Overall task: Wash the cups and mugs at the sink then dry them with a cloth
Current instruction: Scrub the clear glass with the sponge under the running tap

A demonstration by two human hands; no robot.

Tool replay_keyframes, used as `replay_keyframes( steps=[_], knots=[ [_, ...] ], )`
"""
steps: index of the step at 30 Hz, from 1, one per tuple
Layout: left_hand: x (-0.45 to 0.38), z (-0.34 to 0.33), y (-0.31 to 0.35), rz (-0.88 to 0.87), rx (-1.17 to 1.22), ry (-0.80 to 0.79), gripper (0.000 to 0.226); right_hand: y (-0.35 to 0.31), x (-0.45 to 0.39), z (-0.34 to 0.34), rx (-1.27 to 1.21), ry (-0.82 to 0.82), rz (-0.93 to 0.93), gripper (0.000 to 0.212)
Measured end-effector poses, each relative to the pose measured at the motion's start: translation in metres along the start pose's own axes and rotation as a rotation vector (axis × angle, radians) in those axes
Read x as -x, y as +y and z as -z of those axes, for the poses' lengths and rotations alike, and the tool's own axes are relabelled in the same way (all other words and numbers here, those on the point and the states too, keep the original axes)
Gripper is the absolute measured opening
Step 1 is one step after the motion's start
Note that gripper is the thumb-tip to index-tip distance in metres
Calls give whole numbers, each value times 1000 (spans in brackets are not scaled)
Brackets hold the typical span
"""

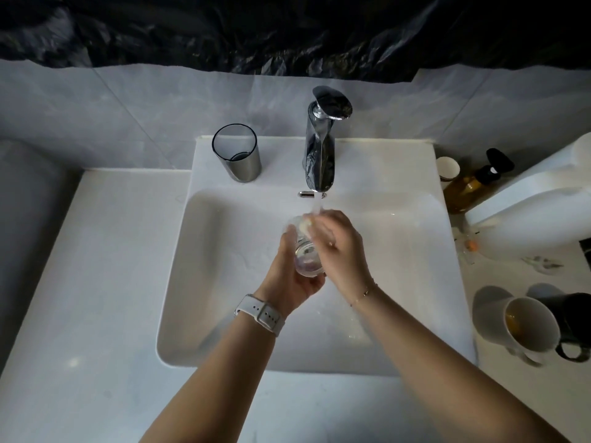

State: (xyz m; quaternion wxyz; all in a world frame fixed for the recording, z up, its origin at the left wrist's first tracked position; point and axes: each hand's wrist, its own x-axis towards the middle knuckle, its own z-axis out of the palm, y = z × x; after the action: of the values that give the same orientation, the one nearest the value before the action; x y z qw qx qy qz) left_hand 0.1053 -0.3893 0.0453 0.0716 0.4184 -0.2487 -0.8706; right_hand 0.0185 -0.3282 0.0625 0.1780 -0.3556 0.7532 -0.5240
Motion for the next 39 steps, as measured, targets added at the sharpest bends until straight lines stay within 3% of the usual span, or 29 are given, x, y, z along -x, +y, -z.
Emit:
replay_keyframes(
  steps=[2,5,10,13,18,23,28,35,39],
  knots=[
    [2,-6,-3,33,-7,-6,49,4,-16,0,26,-55,-27,15],
    [4,-11,-1,56,29,7,51,8,-16,4,-24,-39,-224,15],
    [0,-2,-1,-9,103,50,67,-1,11,3,-92,-50,-23,15],
    [1,-2,2,-50,59,55,57,-4,-12,2,-131,-112,-211,20],
    [15,10,18,-260,-278,113,47,-8,1,12,-489,-157,-559,19],
    [13,25,26,-477,-738,246,67,-13,-6,26,-915,-39,-912,21],
    [-1,18,27,-720,-1152,295,74,-13,-22,43,-1038,38,-987,13],
    [-15,-14,26,-801,-1184,239,79,18,-7,67,-1140,58,-1061,15],
    [-15,-16,27,-787,-1125,264,78,24,-6,68,-1148,-30,-1038,19]
  ],
)
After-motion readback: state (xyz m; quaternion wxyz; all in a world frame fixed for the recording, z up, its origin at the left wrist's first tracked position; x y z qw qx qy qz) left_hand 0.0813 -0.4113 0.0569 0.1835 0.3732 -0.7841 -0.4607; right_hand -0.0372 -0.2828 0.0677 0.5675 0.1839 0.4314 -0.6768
